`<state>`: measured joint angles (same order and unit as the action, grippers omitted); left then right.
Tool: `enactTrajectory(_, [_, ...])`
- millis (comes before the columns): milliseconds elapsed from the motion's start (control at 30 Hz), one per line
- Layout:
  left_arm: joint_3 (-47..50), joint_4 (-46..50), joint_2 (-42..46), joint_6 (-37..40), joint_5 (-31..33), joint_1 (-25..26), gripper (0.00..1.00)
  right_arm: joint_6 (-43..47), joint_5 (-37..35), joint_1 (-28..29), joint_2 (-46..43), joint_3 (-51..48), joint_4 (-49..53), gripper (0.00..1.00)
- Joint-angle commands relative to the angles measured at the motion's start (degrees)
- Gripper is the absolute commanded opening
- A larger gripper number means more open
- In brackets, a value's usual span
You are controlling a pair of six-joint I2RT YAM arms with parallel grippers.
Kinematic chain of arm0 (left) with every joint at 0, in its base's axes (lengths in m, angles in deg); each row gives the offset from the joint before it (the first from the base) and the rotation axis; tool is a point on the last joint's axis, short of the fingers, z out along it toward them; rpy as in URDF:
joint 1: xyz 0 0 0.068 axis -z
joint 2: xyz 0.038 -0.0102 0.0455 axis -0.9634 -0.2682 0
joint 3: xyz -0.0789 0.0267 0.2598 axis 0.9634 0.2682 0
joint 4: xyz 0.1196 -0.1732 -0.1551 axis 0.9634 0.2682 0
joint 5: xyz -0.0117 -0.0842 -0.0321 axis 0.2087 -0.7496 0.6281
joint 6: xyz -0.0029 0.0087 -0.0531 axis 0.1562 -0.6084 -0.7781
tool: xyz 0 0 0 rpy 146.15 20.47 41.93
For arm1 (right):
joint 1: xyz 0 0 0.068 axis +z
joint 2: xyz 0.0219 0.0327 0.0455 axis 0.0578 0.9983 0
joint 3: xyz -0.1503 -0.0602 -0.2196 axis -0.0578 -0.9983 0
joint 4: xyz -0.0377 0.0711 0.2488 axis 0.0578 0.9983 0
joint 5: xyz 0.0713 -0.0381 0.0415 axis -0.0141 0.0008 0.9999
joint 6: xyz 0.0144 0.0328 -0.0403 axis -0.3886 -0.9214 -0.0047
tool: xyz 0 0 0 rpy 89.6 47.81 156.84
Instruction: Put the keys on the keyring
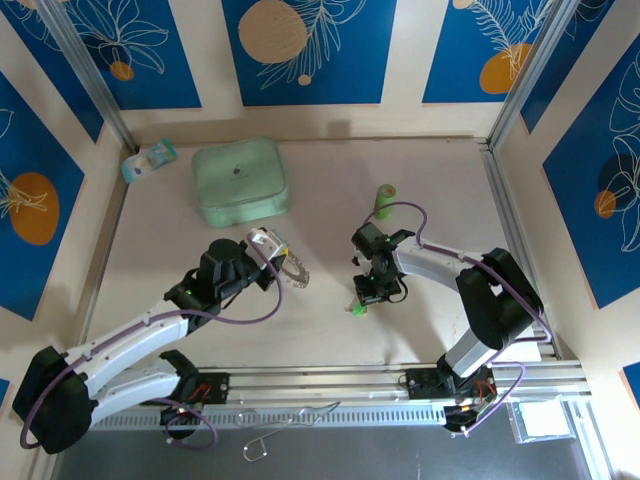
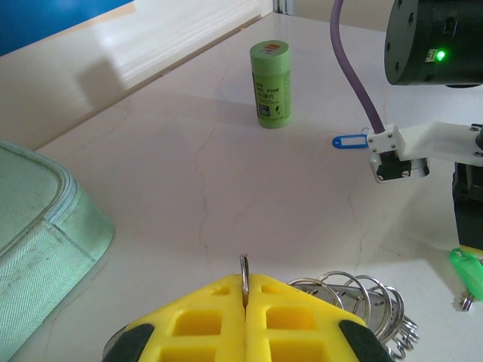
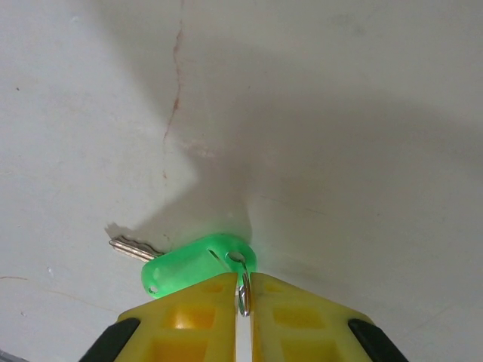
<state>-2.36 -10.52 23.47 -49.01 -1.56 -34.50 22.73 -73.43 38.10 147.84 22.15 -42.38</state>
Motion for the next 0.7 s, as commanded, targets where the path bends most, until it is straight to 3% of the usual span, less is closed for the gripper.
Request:
enactTrajectory(0, [0.1, -2.8, 1.1, 1.2, -0.4, 0.6, 0.00, -0.7, 0.3, -0.2, 0.0, 1.5, 1.2, 0.13])
enactTrajectory(333, [0.0, -2.1, 1.4, 1.3, -0.4, 0.7, 0.00, -0.8, 0.3, -0.1, 0.6, 1.4, 0.9, 0.06])
enactTrajectory(667, [-0.2, -2.0, 1.6, 1.6, -0.4, 0.6, 0.00, -0.8, 0.0, -0.2, 0.9, 1.6, 1.0, 0.11])
